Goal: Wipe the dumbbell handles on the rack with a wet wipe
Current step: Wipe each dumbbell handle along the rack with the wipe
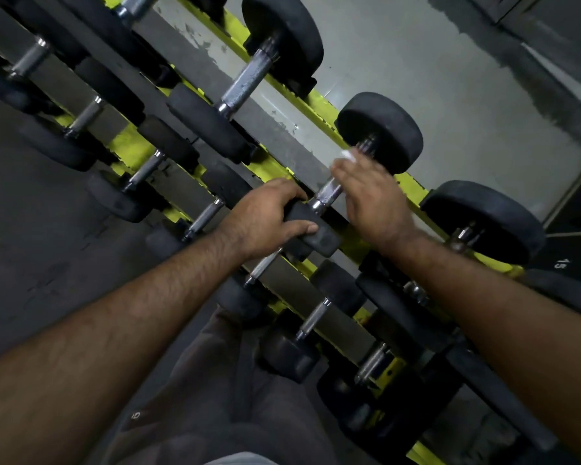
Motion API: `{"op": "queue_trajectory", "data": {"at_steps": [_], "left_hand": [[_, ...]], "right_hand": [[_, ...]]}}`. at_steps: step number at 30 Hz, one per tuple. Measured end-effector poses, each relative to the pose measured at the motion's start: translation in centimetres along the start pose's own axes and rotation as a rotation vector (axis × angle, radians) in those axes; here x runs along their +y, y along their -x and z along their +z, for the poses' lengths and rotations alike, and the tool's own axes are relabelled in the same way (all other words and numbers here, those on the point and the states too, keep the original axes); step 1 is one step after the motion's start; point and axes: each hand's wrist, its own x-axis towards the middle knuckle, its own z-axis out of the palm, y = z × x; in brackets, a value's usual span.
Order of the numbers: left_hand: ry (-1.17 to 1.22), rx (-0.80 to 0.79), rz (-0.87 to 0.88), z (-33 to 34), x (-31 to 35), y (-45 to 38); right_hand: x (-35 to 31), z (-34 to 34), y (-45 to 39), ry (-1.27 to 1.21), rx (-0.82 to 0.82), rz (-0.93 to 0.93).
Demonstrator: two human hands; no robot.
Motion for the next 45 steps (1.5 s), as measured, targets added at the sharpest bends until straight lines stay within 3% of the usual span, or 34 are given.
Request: {"op": "queue_trajectory", "data": {"at_steps": [3, 7, 11, 15, 18, 20, 23, 28, 32, 36, 40, 43, 45], "left_hand": [[-0.012, -0.004, -0.024, 0.0, 0.7, 0.3], [0.004, 0.000, -0.055, 0.3, 1.6, 0.6], [-0.023, -0.004, -0.086, 0.8, 2.9, 1.1], [-0.066, 0.004, -0.097, 1.1, 3.6, 1.4], [-0.063, -0.002, -0.087, 0.9, 3.8, 1.3], [-0.061, -0.001, -0.087, 1.0, 3.8, 1.3], [-0.032, -0.001, -0.097, 1.3, 3.8, 1.4], [-0.026, -0.024, -0.079, 1.0, 3.7, 1.4], [-0.008, -0.014, -0.073, 1.2, 3.6, 1.4], [-0.007, -0.024, -0.068, 1.3, 3.5, 1.4], [0.025, 0.003, -0.065, 1.5, 3.1, 1.4], [0.033, 0.008, -0.046, 1.5, 2.9, 1.4], [0.047, 0.019, -0.032, 1.6, 2.7, 1.4]], "right_hand": [[-0.6, -0.9, -0.1, 0.002, -0.114, -0.120], [0.1, -2.5, -1.5, 0.091, -0.170, 0.080], [-1.8, -3.1, -1.7, 0.130, -0.347, -0.107], [-0.9, -4.3, -2.6, 0.187, -0.335, 0.067], [-2.3, -3.8, -2.2, 0.152, -0.468, -0.135], [-1.4, -4.3, -2.7, 0.120, -0.430, -0.112], [-0.4, -4.3, -2.7, 0.147, -0.335, 0.094], [-0.8, -3.4, -2.4, 0.129, -0.398, -0.006], [-1.3, -4.0, -3.2, 0.239, -0.424, 0.126], [-1.2, -4.2, -2.7, 0.141, -0.451, -0.027], [-0.6, -4.2, -1.8, 0.130, -0.333, 0.078], [-1.0, -3.0, -0.6, 0.032, -0.350, -0.127], [0.1, -3.3, -1.4, 0.031, -0.285, -0.141]]}}
